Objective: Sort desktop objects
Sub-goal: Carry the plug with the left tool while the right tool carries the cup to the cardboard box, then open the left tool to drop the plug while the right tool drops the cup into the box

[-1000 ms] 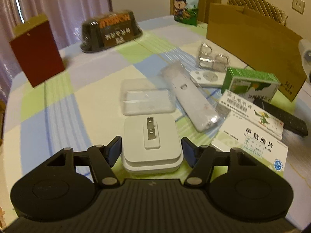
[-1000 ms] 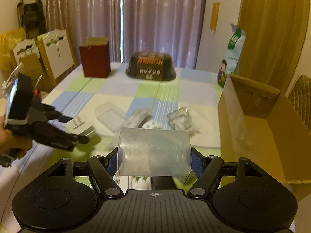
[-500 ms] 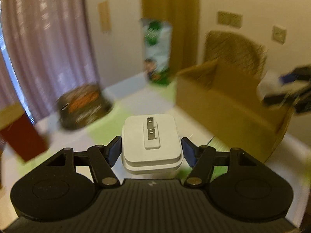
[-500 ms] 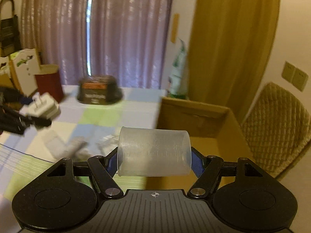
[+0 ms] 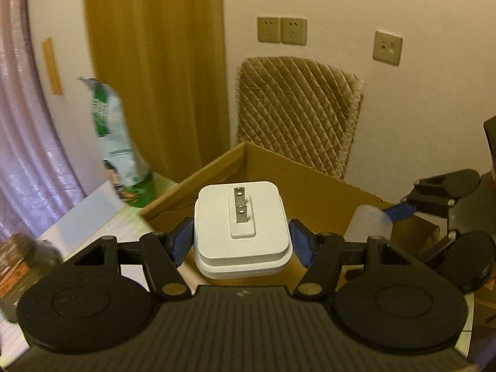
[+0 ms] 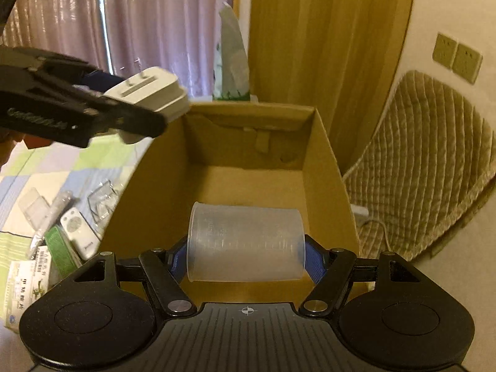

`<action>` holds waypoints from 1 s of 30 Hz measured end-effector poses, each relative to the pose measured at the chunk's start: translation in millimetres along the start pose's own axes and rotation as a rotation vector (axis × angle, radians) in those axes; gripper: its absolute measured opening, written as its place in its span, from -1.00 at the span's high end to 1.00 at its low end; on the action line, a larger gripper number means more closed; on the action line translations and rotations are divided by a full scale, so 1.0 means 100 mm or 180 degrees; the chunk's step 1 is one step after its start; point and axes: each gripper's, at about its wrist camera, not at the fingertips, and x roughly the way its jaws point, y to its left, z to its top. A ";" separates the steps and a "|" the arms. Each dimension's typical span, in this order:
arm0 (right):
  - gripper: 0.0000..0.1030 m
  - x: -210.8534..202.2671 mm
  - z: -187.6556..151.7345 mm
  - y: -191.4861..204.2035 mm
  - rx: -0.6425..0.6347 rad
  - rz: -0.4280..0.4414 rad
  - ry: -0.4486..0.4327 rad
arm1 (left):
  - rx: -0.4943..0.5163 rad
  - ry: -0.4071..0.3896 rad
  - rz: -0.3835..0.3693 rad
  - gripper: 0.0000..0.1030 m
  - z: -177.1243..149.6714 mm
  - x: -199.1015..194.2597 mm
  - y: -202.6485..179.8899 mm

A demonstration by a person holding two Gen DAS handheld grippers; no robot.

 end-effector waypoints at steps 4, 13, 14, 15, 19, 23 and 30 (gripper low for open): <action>-0.38 0.06 -0.02 -0.09 0.0066 -0.0001 0.0072 | 0.0053 0.0081 -0.0067 -0.20 0.03 0.28 -0.09; -0.38 0.26 0.07 -0.14 0.0048 -0.0034 0.0333 | 0.0152 0.0291 -0.0152 -0.20 0.01 0.66 -0.06; -0.38 0.29 0.07 -0.14 0.0045 -0.0035 0.0388 | 0.0160 0.0330 -0.0155 -0.20 0.00 0.69 -0.05; -0.38 0.32 0.07 -0.14 0.0038 -0.0022 0.0434 | 0.0170 0.0366 -0.0157 -0.20 -0.01 0.73 -0.04; -0.38 0.41 0.04 -0.12 -0.0023 0.0019 0.0589 | 0.0210 0.0454 -0.0176 -0.20 -0.06 0.78 -0.03; -0.38 0.48 -0.02 -0.15 -0.0011 0.0044 0.0697 | 0.0203 0.0492 -0.0203 -0.20 -0.09 0.79 -0.04; -0.38 0.55 -0.10 -0.13 -0.0066 0.0055 0.0771 | 0.0161 0.0487 -0.0233 -0.18 -0.09 0.81 -0.03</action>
